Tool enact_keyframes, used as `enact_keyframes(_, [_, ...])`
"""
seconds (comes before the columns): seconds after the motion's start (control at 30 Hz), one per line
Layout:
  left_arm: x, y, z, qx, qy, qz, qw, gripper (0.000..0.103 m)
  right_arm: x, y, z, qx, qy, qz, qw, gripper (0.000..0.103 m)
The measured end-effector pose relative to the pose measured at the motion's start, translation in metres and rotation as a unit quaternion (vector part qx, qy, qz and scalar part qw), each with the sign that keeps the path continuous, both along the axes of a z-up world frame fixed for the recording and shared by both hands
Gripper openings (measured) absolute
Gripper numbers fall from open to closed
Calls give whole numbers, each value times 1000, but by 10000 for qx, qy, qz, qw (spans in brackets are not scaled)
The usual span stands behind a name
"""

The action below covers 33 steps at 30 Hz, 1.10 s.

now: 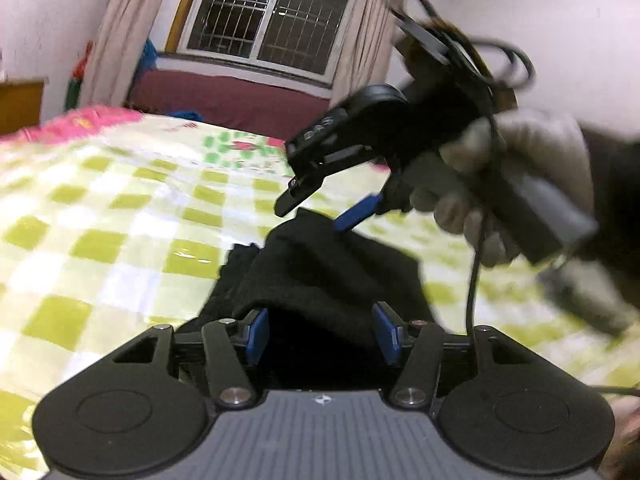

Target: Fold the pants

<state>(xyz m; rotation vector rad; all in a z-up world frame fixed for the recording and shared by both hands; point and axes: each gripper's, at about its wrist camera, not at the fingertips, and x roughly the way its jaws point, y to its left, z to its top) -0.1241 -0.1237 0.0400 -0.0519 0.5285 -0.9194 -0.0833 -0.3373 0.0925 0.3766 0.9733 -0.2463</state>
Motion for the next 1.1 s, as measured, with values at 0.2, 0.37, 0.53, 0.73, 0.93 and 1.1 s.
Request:
enact_keyframes(0.2, [-7, 0, 7, -113, -372, 154, 9991, 69, 6, -4, 7, -713, -276, 23, 9971, 70])
enact_keyframes(0.37, [-11, 8, 10, -325, -442, 152, 9984, 70, 19, -24, -1, -839, -231, 483, 9950, 76])
enact_keyframes(0.53, [-8, 23, 8, -183, -272, 215, 9992, 81, 23, -47, -13, -170, -130, 1131, 9934, 77])
enact_keyframes(0.73, [9, 6, -13, 32, 452, 137, 9989, 84, 19, -43, -33, 6, -7, 1966, 9805, 78])
enact_keyframes(0.93, [6, -7, -4, -22, 276, 168, 9995, 53, 9, -40, -31, 162, -223, 1840, 9825, 23])
enact_keyframes(1.1, [6, 5, 5, -317, 385, 271, 9984, 39, -15, -33, 5, 259, -728, 1744, 9816, 15])
